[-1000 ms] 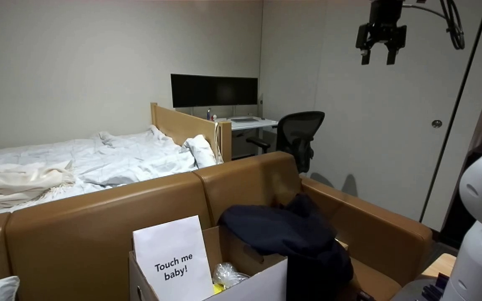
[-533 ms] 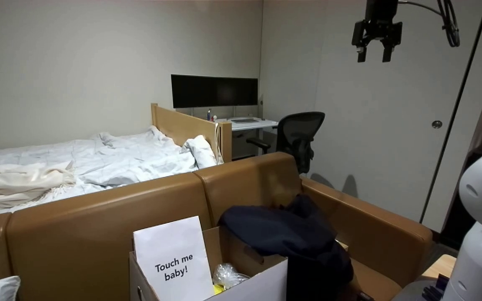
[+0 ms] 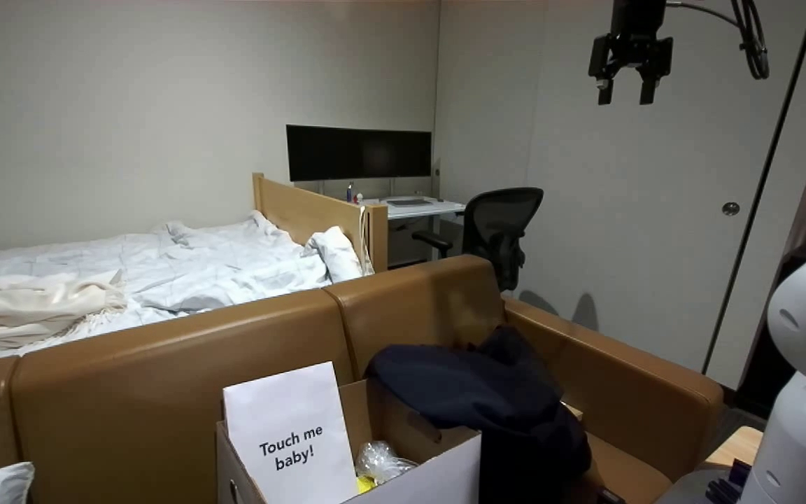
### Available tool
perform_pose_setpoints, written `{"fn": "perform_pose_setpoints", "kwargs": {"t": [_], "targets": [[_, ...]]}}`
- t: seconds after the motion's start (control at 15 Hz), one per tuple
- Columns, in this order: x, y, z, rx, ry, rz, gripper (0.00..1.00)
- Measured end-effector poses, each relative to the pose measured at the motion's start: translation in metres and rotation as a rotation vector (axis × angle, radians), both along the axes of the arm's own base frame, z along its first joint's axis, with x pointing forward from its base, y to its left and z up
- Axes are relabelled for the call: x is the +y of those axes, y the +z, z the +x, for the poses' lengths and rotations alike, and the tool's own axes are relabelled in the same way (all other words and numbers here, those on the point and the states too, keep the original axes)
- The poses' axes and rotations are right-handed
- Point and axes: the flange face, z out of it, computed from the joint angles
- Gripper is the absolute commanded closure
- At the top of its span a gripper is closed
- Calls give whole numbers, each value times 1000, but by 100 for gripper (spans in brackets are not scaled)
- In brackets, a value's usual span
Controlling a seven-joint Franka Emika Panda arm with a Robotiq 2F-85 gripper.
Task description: Put the blue jacket in the box
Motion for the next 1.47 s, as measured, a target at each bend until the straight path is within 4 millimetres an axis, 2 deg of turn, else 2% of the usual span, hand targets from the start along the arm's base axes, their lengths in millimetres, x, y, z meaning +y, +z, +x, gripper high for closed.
{"fn": "perform_pose_setpoints", "kwargs": {"t": [0.13,0.2,0.33,0.6,0.73,0.87,1.0,1.07,1.33,1.47], "targets": [[-1,0,2,-12,-13,5,0],[-2,-2,10,-22,-22,28,0],[-8,-22,45,-41,-52,60,0],[-4,-96,135,-30,-27,43,0],[12,-144,172,41,14,41,0],[34,-201,196,140,58,60,0],[43,-235,208,195,76,72,0],[42,-239,210,201,75,72,0],[40,-231,211,196,72,70,0],[49,-253,223,267,87,88,0]]}}
